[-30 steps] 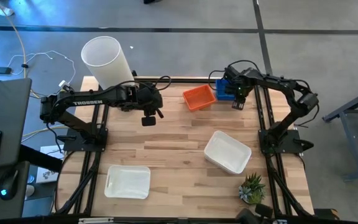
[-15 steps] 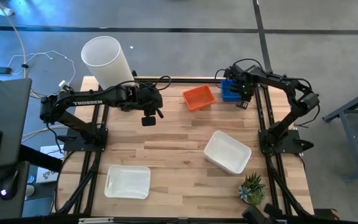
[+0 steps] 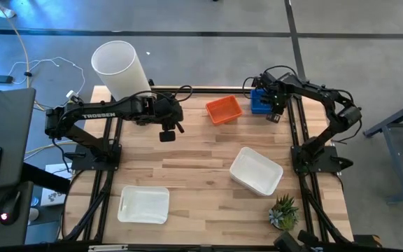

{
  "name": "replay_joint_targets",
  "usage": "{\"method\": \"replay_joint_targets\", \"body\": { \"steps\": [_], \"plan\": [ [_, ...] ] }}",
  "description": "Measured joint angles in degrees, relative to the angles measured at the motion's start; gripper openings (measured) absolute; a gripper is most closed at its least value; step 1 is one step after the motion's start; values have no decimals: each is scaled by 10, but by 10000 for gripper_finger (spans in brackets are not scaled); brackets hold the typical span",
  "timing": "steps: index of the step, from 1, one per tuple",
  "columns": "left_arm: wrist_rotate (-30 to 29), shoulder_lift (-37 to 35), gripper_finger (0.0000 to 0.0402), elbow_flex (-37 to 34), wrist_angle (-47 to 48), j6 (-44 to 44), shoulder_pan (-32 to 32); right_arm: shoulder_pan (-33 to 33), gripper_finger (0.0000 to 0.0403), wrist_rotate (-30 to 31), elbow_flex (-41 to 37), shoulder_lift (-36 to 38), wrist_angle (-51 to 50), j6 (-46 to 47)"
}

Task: Stack baskets by color
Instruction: Adjust the blue stacked bins, then adjust the stacked orange bins

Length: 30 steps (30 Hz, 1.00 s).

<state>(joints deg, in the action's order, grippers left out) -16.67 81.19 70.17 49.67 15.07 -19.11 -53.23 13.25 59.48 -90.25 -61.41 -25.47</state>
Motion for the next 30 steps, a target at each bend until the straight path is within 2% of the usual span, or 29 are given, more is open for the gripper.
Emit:
{"method": "replay_joint_targets", "body": {
  "steps": [7, 12, 16, 30],
  "plan": [
    [0, 0, 126, 0, 0, 0, 0, 2, 60, -7, 0, 48, 3, 4],
    [0, 0, 127, 0, 0, 0, 0, 22, 60, -71, 0, 93, 37, 22],
    [0, 0, 127, 0, 0, 0, 0, 56, 60, -111, 0, 118, 98, 31],
    [0, 0, 127, 0, -1, -10, 0, 194, 60, -98, 1, 108, 352, 6]
  ]
}}
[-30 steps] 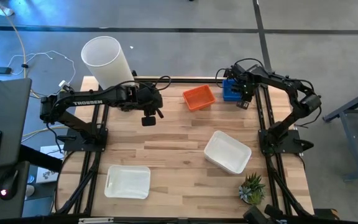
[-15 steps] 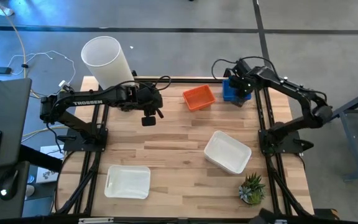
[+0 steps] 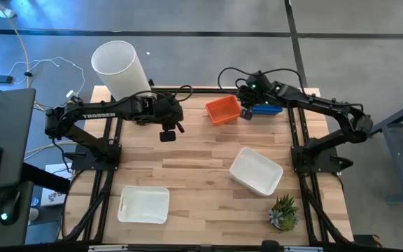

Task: Stack baskets by color
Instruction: Adjust the stacked orange bins

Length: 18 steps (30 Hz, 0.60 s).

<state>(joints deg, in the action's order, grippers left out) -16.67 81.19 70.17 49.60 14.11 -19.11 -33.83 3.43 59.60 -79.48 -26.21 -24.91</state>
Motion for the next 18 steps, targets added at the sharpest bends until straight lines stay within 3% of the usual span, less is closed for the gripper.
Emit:
{"method": "replay_joint_targets", "body": {
  "steps": [9, 18],
  "plan": [
    [0, 0, 127, 0, 0, -1, 0, 21, 60, -17, 112, -43, -8, 11],
    [0, 0, 127, 0, 1, -5, 0, 25, 60, -95, 229, -169, -139, 27]
  ]
}}
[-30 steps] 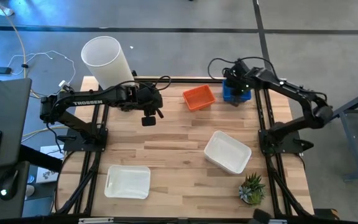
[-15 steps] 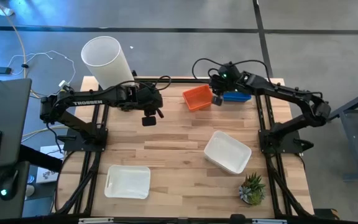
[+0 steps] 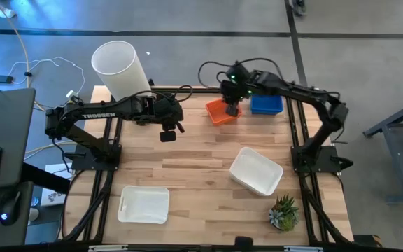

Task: Stack baskets by color
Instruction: Adjust the stacked orange bins

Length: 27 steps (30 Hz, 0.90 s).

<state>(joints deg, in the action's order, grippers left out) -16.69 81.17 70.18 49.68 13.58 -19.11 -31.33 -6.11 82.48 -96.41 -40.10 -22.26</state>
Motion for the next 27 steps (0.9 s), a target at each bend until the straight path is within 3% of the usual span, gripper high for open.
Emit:
{"method": "replay_joint_targets", "body": {
  "steps": [14, 27],
  "plan": [
    [0, 0, 126, 0, 0, 4, 0, -2, 60, -15, 54, -144, -40, -37],
    [0, 0, 126, 0, 0, 16, 0, -2, 60, -4, 54, -203, 22, -5]
  ]
}}
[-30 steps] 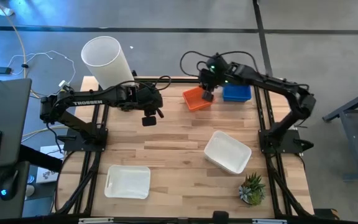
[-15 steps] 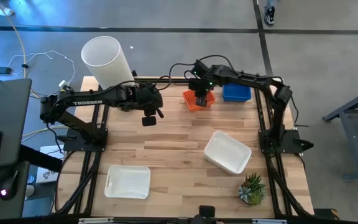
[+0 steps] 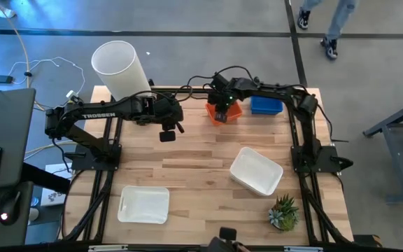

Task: Stack baskets by color
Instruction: Adjust the stacked orange bins

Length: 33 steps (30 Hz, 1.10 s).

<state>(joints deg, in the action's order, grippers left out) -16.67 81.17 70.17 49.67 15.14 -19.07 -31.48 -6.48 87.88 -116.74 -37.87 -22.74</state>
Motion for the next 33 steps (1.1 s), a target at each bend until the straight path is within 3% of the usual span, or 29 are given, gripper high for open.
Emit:
{"method": "replay_joint_targets", "body": {
  "steps": [12, 22, 33],
  "plan": [
    [0, 0, 127, 0, 0, -1, 0, -4, 60, 106, 0, -7, 64, 50],
    [0, 0, 127, 0, 0, -2, 0, -35, 60, 123, 0, -7, 67, 83],
    [0, 0, 127, 0, 0, 0, 0, -30, 60, 97, -1, 5, 18, 74]
  ]
}}
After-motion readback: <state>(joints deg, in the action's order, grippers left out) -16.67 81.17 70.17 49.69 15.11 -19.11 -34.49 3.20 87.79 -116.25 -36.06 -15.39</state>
